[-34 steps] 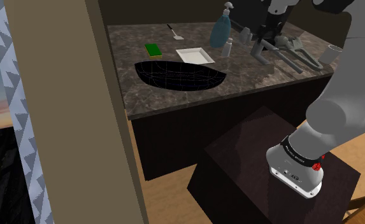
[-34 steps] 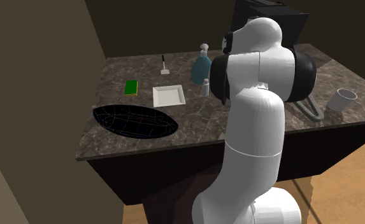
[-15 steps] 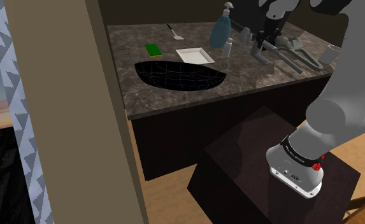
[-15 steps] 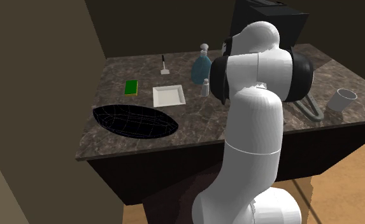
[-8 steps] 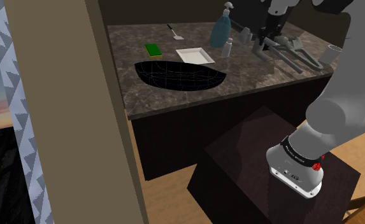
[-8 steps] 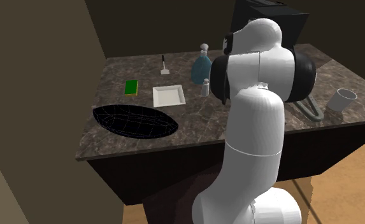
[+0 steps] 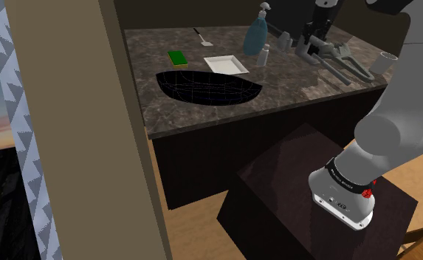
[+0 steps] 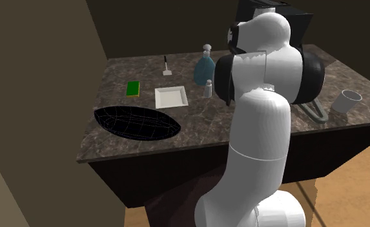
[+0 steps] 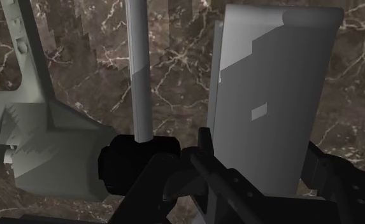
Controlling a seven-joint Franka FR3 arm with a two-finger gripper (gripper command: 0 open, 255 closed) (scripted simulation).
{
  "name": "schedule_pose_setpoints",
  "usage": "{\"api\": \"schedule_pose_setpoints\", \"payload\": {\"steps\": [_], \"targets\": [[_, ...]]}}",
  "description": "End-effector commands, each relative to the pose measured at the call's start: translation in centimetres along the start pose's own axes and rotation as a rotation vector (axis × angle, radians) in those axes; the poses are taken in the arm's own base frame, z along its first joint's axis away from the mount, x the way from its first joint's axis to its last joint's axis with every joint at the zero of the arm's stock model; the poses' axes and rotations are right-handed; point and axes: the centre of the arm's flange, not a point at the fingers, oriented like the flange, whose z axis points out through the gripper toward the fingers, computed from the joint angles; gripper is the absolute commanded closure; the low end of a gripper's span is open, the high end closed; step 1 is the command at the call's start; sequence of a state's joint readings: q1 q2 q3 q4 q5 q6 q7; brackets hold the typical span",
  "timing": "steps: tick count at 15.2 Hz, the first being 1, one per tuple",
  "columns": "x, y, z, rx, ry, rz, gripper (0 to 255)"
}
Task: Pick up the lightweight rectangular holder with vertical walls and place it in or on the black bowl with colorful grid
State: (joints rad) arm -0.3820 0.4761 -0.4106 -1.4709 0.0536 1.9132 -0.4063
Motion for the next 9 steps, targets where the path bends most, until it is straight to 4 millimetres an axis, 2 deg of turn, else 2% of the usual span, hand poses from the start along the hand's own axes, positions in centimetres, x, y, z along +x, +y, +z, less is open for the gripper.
{"api": "schedule_pose_setpoints", "payload": {"steps": [1,9], "targets": [[-0.1,0.1,-1.2,0.0,0.0,0.0,255],[-0.3,0.6,-5.4,0.0,0.0,0.0,255]]}}
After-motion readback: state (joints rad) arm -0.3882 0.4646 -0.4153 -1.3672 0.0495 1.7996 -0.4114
